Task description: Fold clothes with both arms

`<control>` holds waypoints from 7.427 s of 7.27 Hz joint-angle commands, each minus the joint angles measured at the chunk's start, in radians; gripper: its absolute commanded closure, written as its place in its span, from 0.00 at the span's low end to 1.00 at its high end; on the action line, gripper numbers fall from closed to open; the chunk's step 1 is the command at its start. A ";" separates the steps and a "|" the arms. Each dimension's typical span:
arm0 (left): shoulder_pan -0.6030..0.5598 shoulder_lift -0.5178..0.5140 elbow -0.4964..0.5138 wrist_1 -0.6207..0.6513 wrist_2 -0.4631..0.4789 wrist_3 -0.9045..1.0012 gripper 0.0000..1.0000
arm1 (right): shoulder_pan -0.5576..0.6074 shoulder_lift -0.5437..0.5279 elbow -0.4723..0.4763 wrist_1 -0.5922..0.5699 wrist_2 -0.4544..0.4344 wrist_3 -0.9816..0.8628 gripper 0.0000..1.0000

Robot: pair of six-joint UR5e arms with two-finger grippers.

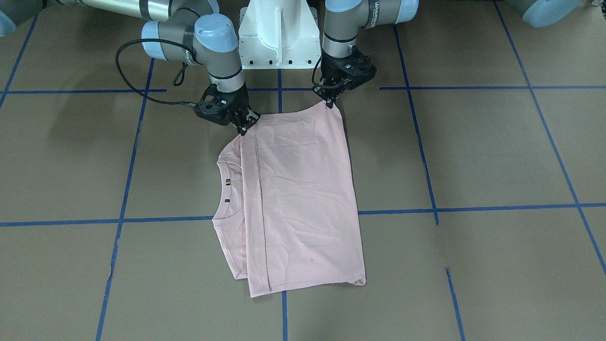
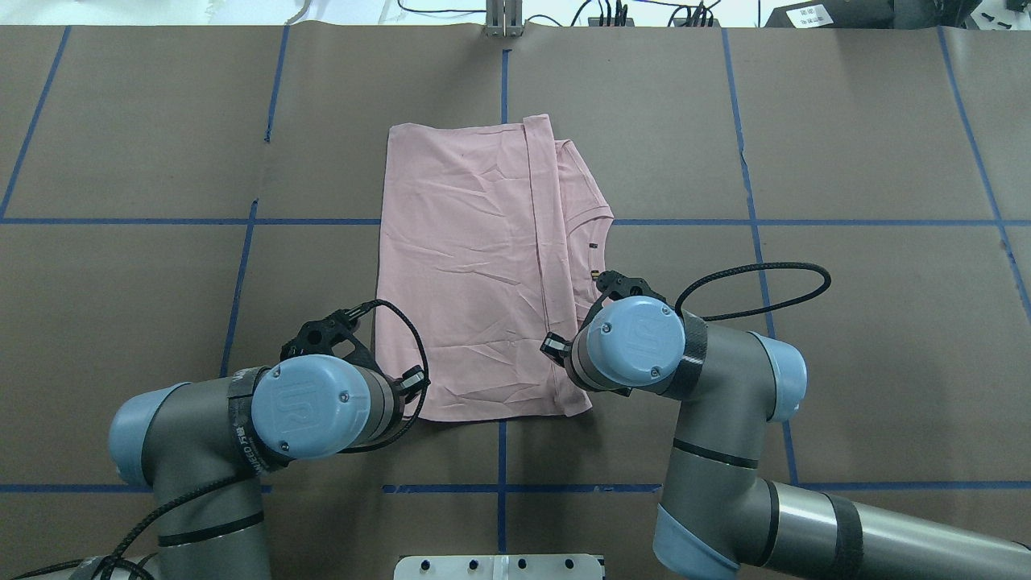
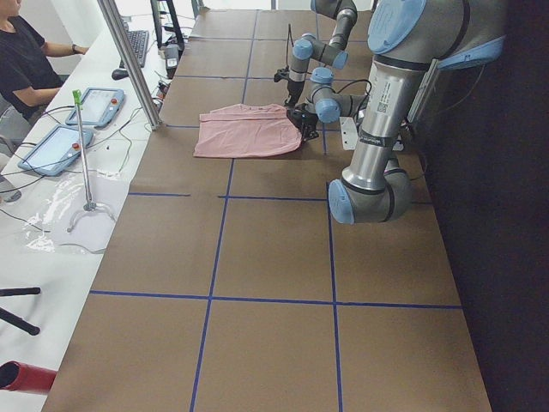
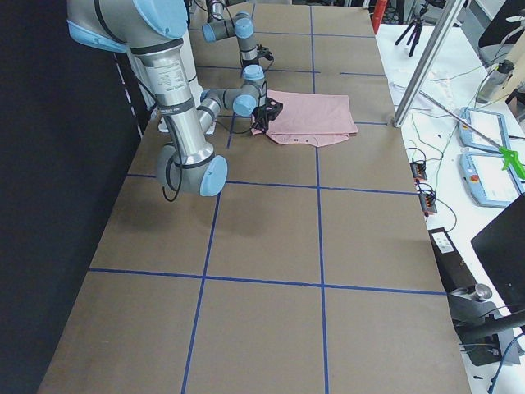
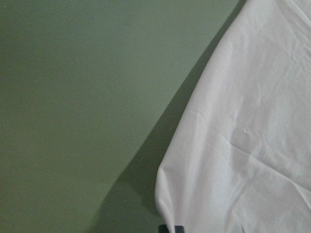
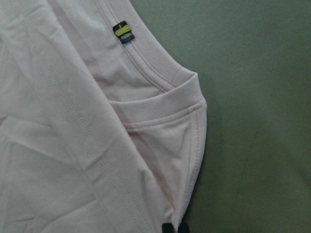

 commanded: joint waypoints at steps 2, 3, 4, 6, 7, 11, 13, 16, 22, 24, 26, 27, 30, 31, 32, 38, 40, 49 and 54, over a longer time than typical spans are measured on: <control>0.015 0.006 -0.049 0.058 0.000 0.007 1.00 | 0.004 -0.036 0.086 0.000 0.031 -0.002 1.00; 0.018 0.004 -0.083 0.104 0.000 0.007 1.00 | -0.003 -0.059 0.125 -0.002 0.031 -0.002 1.00; 0.056 0.016 -0.127 0.124 0.000 0.005 1.00 | -0.023 -0.091 0.175 -0.002 0.031 -0.002 1.00; 0.109 0.035 -0.237 0.202 0.000 0.002 1.00 | -0.055 -0.153 0.279 -0.003 0.034 -0.001 1.00; 0.117 0.030 -0.253 0.222 0.000 -0.004 1.00 | -0.059 -0.150 0.286 -0.002 0.040 -0.001 1.00; -0.013 0.021 -0.197 0.179 0.005 0.143 1.00 | 0.032 -0.089 0.194 0.012 0.025 -0.109 1.00; -0.049 0.020 -0.094 0.039 0.005 0.171 1.00 | 0.058 -0.021 0.081 0.016 0.025 -0.116 1.00; -0.136 0.007 -0.077 0.007 0.003 0.180 1.00 | 0.110 0.014 0.050 0.029 0.022 -0.131 1.00; -0.494 -0.240 0.688 -0.567 0.000 0.471 0.00 | 0.406 0.451 -0.812 0.446 0.029 -0.271 0.01; -0.499 -0.235 0.690 -0.572 -0.005 0.473 0.00 | 0.424 0.453 -0.815 0.444 0.036 -0.283 0.00; -0.503 -0.229 0.669 -0.579 -0.058 0.478 0.00 | 0.489 0.442 -0.808 0.440 0.145 -0.339 0.00; -0.532 -0.226 0.635 -0.566 -0.137 0.507 0.00 | 0.516 0.441 -0.805 0.425 0.189 -0.393 0.00; -0.752 -0.068 0.464 -0.560 -0.357 0.815 0.00 | 0.626 0.388 -0.644 0.172 0.251 -0.769 0.00; -0.831 0.000 0.430 -0.559 -0.414 0.957 0.00 | 0.703 0.300 -0.568 0.118 0.322 -0.936 0.00; -0.892 0.069 0.391 -0.553 -0.449 1.086 0.00 | 0.769 0.189 -0.492 0.104 0.338 -1.099 0.00; -1.248 0.341 0.298 -0.292 -0.641 1.992 0.00 | 1.229 -0.306 -0.235 -0.267 0.674 -1.988 0.00; -1.314 0.354 0.294 -0.069 -0.652 2.284 0.00 | 1.309 -0.374 -0.055 -0.553 0.674 -2.081 0.00; -1.244 0.484 0.282 -0.109 -0.655 2.064 0.00 | 1.285 -0.501 -0.097 -0.353 0.683 -2.062 0.00; -1.244 0.498 0.284 -0.095 -0.655 2.062 0.00 | 1.238 -0.501 -0.097 -0.323 0.675 -1.975 0.00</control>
